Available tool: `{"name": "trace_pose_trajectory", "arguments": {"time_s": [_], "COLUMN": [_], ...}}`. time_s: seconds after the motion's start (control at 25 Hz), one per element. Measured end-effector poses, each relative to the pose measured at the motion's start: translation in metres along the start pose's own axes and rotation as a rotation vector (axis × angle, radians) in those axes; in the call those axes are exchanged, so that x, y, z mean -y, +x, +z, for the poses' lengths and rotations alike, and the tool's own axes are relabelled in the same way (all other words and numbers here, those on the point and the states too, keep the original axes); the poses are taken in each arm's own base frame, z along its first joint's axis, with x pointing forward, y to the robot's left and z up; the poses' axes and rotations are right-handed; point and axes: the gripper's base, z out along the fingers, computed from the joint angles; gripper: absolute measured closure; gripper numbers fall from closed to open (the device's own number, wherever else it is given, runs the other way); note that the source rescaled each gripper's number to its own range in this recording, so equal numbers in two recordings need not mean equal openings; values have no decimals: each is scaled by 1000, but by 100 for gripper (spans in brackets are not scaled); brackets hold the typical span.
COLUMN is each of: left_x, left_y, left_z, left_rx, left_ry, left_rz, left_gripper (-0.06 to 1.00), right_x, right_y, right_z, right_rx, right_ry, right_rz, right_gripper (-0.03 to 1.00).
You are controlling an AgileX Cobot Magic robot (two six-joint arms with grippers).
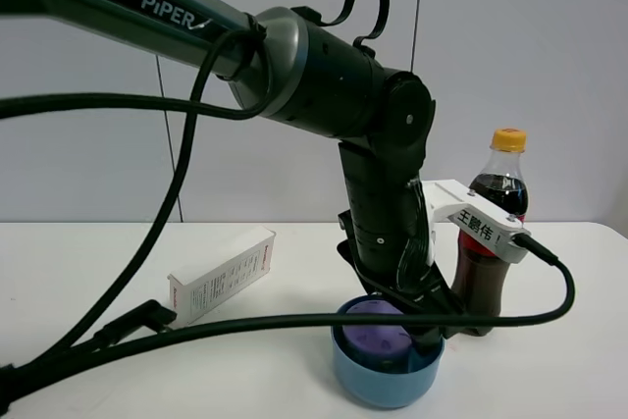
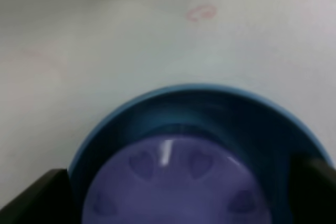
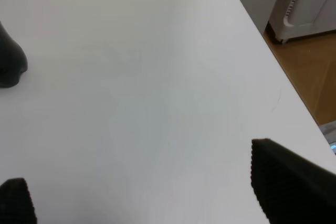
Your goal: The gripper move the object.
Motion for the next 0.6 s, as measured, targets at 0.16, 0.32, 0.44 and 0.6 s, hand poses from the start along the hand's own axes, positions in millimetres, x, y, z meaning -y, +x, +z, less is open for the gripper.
{"name": "trace_pose_trajectory", "arguments": {"time_s": [0.16, 0.32, 0.44, 0.6], "left_x": [-2, -7, -17, -48], "left_y": [-2, -8, -8, 11], "left_z": [-15, -59, -108, -173], "left_rx": [6, 51, 93, 84], "left_ry": [-12, -50, -98, -180], "left_rz": [2, -10, -26, -89], "left_gripper": [59, 59, 59, 59], "right_x": [0, 0, 0, 0], "right_y": [0, 0, 0, 0], "right_z": [0, 0, 0, 0], "right_rx": [0, 0, 0, 0], "right_ry": [0, 0, 0, 0], "right_rz": [0, 0, 0, 0], "right_gripper": [-3, -3, -3, -3]}}
